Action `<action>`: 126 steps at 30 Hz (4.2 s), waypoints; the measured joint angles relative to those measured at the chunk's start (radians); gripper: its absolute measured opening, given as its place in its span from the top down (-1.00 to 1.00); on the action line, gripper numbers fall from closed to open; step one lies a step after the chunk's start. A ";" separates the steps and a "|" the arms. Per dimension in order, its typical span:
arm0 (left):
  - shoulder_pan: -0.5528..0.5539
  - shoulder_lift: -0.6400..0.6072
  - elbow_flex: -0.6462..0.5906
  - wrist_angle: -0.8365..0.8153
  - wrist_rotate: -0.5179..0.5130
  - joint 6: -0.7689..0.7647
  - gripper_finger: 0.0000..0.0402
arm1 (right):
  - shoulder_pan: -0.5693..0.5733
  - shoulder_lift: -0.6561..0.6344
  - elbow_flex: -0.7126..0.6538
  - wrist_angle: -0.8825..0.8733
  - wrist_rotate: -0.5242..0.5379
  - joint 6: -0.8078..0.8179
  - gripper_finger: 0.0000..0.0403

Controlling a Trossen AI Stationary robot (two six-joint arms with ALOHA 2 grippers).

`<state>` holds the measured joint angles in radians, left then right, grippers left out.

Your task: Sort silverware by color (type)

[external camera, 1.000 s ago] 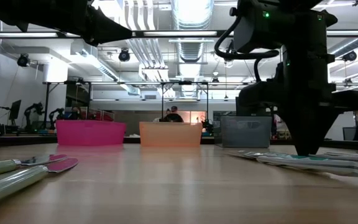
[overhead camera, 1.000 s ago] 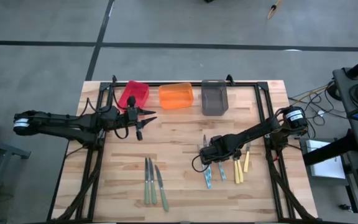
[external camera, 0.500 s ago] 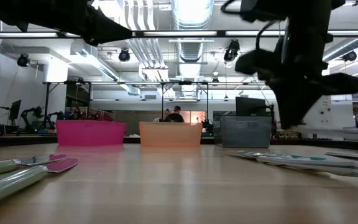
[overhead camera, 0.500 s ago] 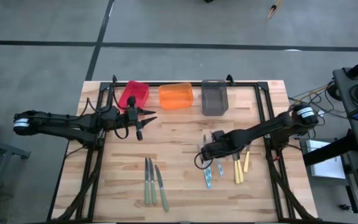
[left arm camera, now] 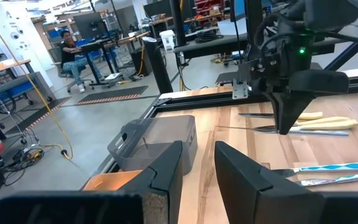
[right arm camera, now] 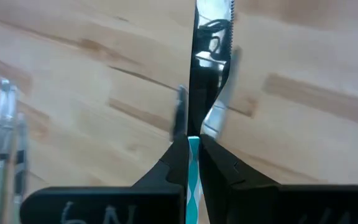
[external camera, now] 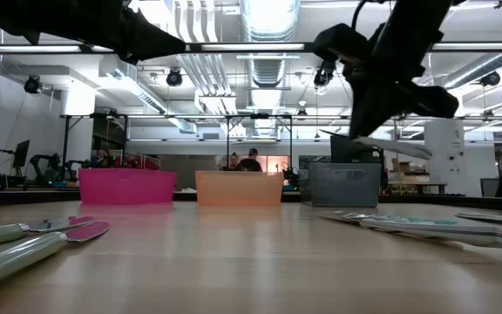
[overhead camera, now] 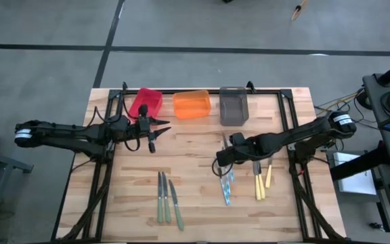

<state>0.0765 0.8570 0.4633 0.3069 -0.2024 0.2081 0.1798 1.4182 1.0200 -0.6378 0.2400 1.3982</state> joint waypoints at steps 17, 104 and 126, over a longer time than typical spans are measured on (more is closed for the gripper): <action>0.000 0.000 0.000 0.006 0.000 0.000 0.62 | -0.184 0.007 0.085 0.059 -0.039 -0.281 0.94; 0.000 0.000 0.000 -0.023 -0.103 0.019 0.62 | -0.878 0.671 0.937 -0.931 -0.239 -1.025 0.94; 0.000 0.000 0.000 -0.023 -0.103 0.019 0.62 | -0.855 0.671 0.873 -0.845 -0.238 -1.032 0.94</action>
<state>0.0769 0.8566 0.4637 0.2840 -0.3054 0.2272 -0.6747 2.0888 1.8935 -1.4824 0.0017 0.3660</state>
